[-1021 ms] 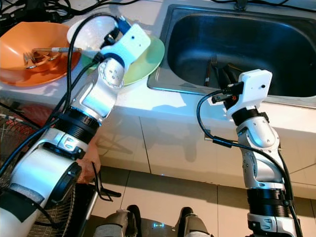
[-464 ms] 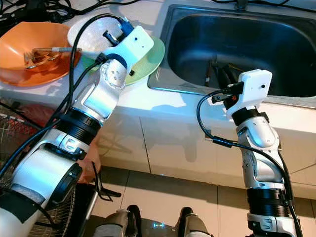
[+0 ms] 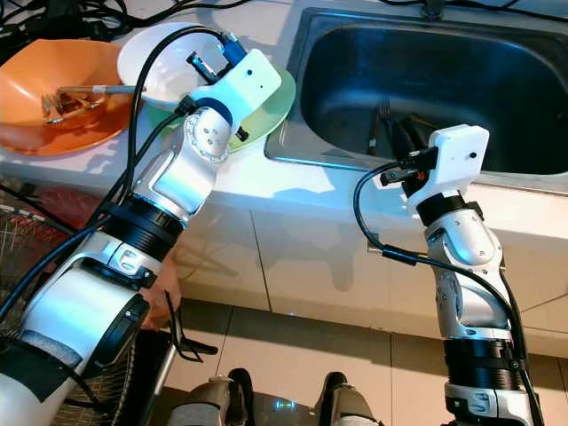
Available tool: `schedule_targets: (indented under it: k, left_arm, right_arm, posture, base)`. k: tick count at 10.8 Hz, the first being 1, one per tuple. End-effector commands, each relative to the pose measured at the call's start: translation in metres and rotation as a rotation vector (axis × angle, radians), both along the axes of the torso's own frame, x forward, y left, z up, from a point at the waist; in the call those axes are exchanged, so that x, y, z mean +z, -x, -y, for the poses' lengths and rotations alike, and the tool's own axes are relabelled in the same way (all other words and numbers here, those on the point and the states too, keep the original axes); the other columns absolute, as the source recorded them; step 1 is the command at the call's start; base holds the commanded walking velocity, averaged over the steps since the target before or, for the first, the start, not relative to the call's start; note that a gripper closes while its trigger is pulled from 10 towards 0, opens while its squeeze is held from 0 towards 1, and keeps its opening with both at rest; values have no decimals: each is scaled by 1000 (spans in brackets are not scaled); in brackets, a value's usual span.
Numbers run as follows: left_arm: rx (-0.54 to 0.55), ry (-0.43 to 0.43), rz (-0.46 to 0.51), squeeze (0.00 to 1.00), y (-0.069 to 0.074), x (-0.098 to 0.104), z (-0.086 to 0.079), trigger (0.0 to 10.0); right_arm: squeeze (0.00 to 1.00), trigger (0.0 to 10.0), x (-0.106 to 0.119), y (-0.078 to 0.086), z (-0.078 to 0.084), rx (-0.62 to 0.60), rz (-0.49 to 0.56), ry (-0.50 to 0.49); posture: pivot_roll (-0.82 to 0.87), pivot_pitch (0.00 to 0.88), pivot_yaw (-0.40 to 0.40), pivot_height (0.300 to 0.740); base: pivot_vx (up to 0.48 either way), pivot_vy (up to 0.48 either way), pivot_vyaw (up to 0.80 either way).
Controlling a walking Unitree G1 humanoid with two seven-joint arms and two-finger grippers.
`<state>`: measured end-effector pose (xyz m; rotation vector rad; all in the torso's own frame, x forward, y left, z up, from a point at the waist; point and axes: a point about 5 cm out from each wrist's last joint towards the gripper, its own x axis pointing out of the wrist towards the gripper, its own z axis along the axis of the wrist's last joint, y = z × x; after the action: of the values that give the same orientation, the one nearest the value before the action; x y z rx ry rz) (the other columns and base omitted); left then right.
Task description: Kitchen organization
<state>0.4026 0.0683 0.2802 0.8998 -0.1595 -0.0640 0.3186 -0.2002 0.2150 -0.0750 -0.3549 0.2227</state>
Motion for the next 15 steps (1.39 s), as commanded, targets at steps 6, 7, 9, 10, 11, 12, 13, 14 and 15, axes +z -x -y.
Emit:
schedule_targets:
  k: [6, 7, 9, 10, 11, 12, 13, 14, 15]
  left_arm:
    - [-133, -236, 268, 0, 12, 25, 27, 10000]
    - [-140, -256, 307, 0, 14, 29, 29, 10000]
    - [-270, -209, 433, 0, 25, 41, 46, 10000]
    - [-332, -194, 459, 0, 31, 44, 54, 10000]
    - [-412, -154, 471, 0, 33, 44, 58, 10000]
    - [-522, -75, 474, 0, 43, 46, 71, 10000]
    - [-611, -8, 471, 0, 51, 46, 79, 10000]
    - [-661, 15, 465, 0, 55, 45, 83, 10000]
    - [-796, 81, 452, 0, 67, 43, 91, 10000]
  right_arm:
    - [0, 10000, 0, -2, -1, -1, 6, 1]
    - [0, 10000, 0, -2, -1, -1, 8, 0]
    - [0, 10000, -1, -1, -2, -1, 8, -2]
    - [0, 10000, -1, -1, -2, -1, 8, -3]
    - [0, 10000, -2, -1, -1, -1, 8, -4]
    - [0, 10000, -1, 0, -1, -2, 8, -5]
    - [0, 10000, -1, -1, -1, -3, 9, -4]
    - [0, 10000, -1, -1, -1, -3, 10, -5]
    - [0, 10000, -1, -1, 0, -6, 10, -6]
  posture:
    - [27, 185, 3, 740]
    - [26, 184, 4, 740]
    - [26, 185, 5, 740]
    - [25, 188, 6, 740]
    - [24, 190, 7, 740]
    - [24, 190, 7, 740]
    - [26, 190, 7, 740]
    - [26, 190, 7, 740]
    - [25, 191, 8, 740]
  base:
    - [0, 0, 0]
    - [0, 0, 0]
    - [0, 0, 0]
    - [0, 0, 0]
    - [0, 0, 0]
    - [0, 0, 0]
    - [0, 0, 0]
    - [0, 0, 0]
    - [0, 0, 0]
